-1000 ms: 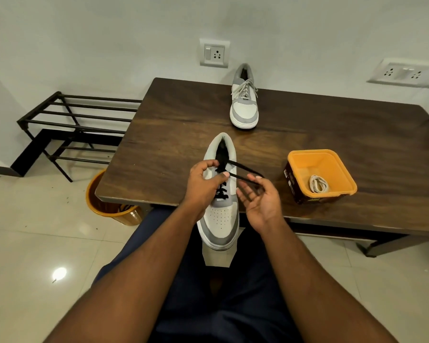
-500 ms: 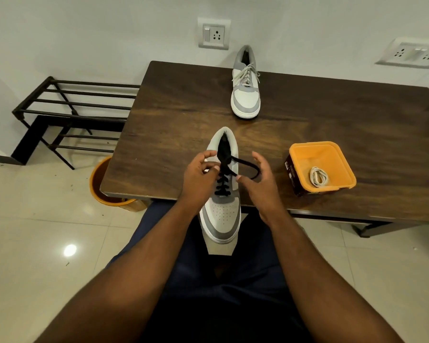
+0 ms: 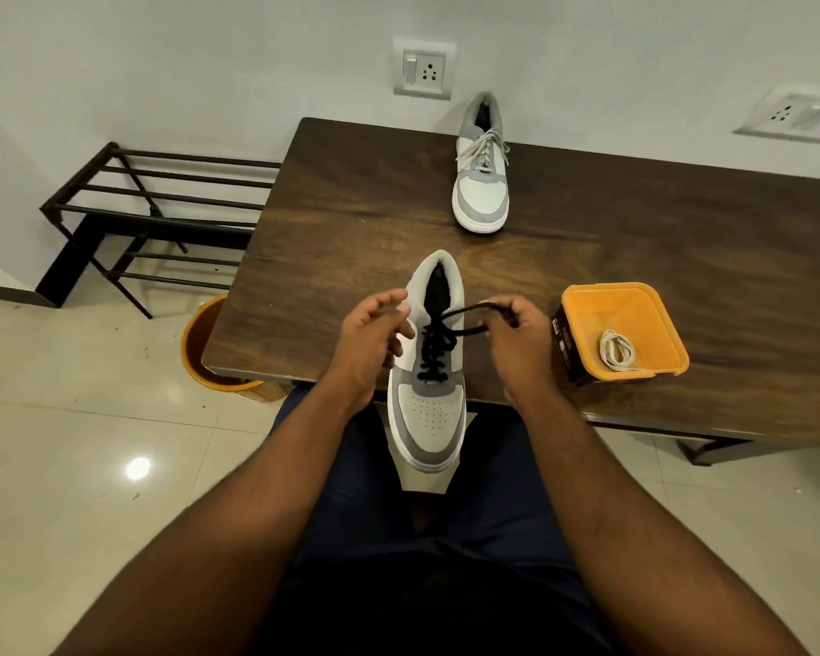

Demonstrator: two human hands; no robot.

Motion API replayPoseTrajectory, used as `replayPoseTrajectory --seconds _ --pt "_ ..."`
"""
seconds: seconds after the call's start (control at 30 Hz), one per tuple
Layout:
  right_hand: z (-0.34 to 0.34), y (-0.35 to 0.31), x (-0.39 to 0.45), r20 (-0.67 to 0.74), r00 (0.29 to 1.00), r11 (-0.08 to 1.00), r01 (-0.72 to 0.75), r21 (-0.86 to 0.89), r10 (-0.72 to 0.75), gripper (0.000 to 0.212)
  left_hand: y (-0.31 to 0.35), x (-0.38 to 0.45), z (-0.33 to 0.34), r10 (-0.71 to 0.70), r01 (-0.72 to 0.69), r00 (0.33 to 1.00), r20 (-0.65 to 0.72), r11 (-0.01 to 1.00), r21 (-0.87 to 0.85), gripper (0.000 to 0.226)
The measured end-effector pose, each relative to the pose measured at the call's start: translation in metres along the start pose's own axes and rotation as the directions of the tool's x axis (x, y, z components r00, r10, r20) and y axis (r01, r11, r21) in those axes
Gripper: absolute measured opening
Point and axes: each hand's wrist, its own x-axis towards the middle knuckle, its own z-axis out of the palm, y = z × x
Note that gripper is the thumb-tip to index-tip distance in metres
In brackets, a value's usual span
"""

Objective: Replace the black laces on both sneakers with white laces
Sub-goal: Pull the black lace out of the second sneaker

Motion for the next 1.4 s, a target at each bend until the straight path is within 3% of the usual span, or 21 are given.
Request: replayPoseTrajectory --seconds 0.17,0.27,0.37,0.43,0.53,0.63,0.7,0.77,0.87,1.03,1.13,1.27,1.33,1.4 --pt "-0.009 -0.004 -0.007 0.036 0.995 0.892 -0.102 0.441 0.096 0.028 -0.006 0.012 0.001 0.157 -0.146 0.988 0.004 0.912 0.383 0.016" --pt "-0.012 0.001 -0.012 0.056 0.986 0.815 -0.161 0.557 0.157 0.033 -0.010 0.024 0.011 0.170 -0.150 0.985 0.019 0.810 0.567 0.020" --pt "-0.015 0.001 -0.016 -0.003 0.990 0.893 -0.123 0.432 0.138 0.045 -0.010 0.030 0.023 0.158 -0.099 0.987 -0.034 0.757 0.645 0.036" --pt "-0.013 0.003 -0.020 -0.004 1.000 0.958 -0.025 0.287 0.028 0.047 -0.006 0.031 0.030 0.132 -0.079 0.991 -0.017 0.687 0.723 0.039" --pt "-0.006 0.009 -0.019 0.095 0.994 0.998 0.058 -0.009 -0.056 0.031 -0.006 0.031 0.037 0.112 -0.075 0.994 0.005 0.626 0.776 0.032" --pt "0.003 0.015 -0.020 0.312 0.948 0.997 -0.037 -0.061 0.054 0.036 -0.012 0.027 0.037 0.136 -0.067 0.990 -0.047 0.728 0.682 0.022" --pt "0.008 0.025 -0.019 0.311 0.948 0.988 -0.023 -0.154 0.071 0.041 -0.020 0.022 0.035 0.155 -0.089 0.986 -0.058 0.796 0.599 0.019" --pt "0.010 0.032 -0.018 0.273 0.962 0.967 0.042 -0.253 0.029 0.031 -0.024 0.013 0.035 0.156 -0.101 0.984 -0.090 0.893 0.439 0.013" --pt "0.009 0.034 -0.018 0.281 0.960 0.923 0.106 -0.369 0.002 0.014 -0.019 0.001 0.040 0.017 -0.004 0.992 -0.128 0.995 0.100 0.009" --pt "0.003 0.039 -0.019 0.261 0.965 0.886 0.146 -0.439 -0.029 0.010 0.004 -0.001 0.032 -0.227 0.226 0.974 0.030 0.937 -0.265 0.015" --pt "0.001 0.041 -0.020 0.252 0.967 0.881 0.140 -0.452 -0.024 0.016 0.028 -0.002 0.019 -0.170 0.200 0.980 0.106 0.838 -0.508 0.020" --pt "0.000 0.042 -0.019 0.223 0.974 0.893 0.121 -0.433 -0.023 0.016 0.047 0.006 -0.013 -0.053 -0.033 0.988 -0.144 0.844 -0.535 0.021" --pt "-0.001 0.040 -0.018 0.202 0.979 0.908 0.107 -0.404 -0.025 0.014 0.039 0.016 -0.040 -0.111 -0.085 0.932 -0.345 0.858 -0.507 0.015" --pt "-0.001 0.039 -0.017 0.179 0.984 0.923 0.076 -0.378 -0.008 0.013 0.025 0.022 -0.065 -0.216 -0.011 0.840 -0.498 0.911 -0.413 0.007"
